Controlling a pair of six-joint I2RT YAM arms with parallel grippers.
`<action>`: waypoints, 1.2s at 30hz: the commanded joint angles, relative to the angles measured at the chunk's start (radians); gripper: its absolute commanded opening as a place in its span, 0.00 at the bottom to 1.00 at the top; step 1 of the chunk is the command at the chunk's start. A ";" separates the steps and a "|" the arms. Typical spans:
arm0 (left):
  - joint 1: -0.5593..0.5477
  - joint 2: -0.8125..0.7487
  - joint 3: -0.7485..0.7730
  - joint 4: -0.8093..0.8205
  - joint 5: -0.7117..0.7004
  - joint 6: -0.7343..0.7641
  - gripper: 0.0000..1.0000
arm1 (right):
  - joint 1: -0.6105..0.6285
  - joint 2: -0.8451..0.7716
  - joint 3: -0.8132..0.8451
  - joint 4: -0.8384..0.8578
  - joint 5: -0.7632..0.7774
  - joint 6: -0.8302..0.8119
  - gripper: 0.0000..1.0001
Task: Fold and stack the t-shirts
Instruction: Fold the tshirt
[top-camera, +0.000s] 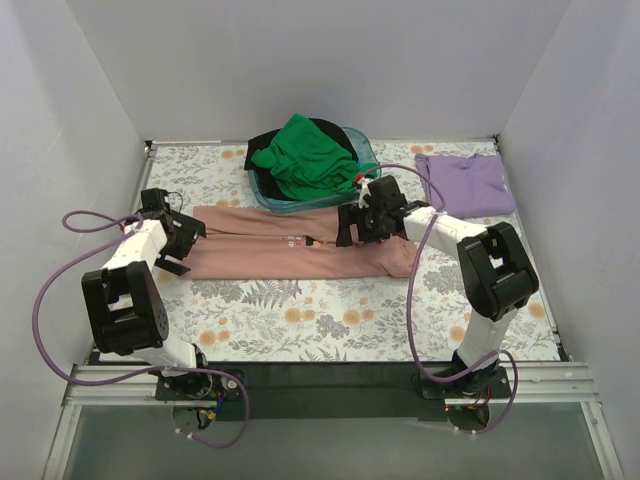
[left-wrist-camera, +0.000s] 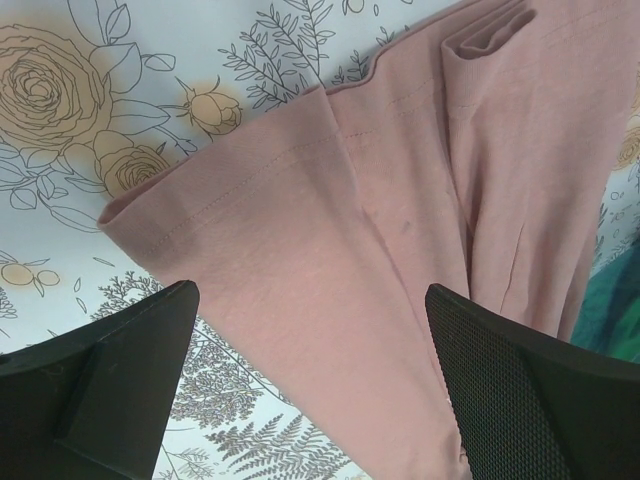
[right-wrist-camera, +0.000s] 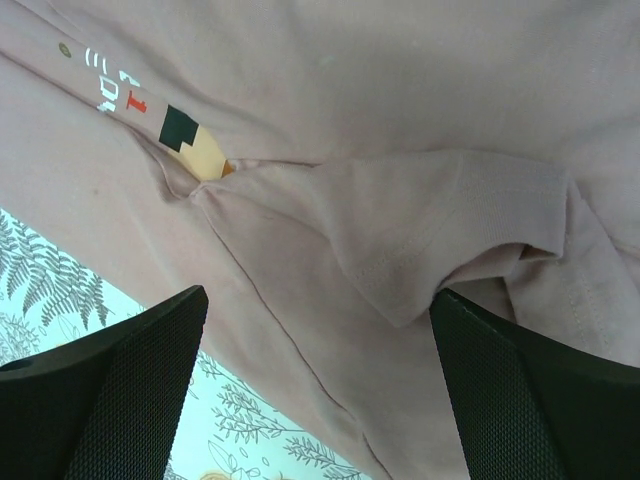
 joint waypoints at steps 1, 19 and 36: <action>-0.002 -0.030 -0.008 0.006 -0.003 0.010 0.98 | 0.026 0.037 0.037 0.049 0.024 0.011 0.98; -0.002 -0.021 -0.005 0.002 -0.002 0.009 0.98 | 0.123 0.043 0.064 0.542 0.136 0.058 0.98; -0.036 -0.006 -0.061 0.107 0.120 0.016 0.98 | 0.080 -0.143 -0.182 0.223 0.237 0.084 0.98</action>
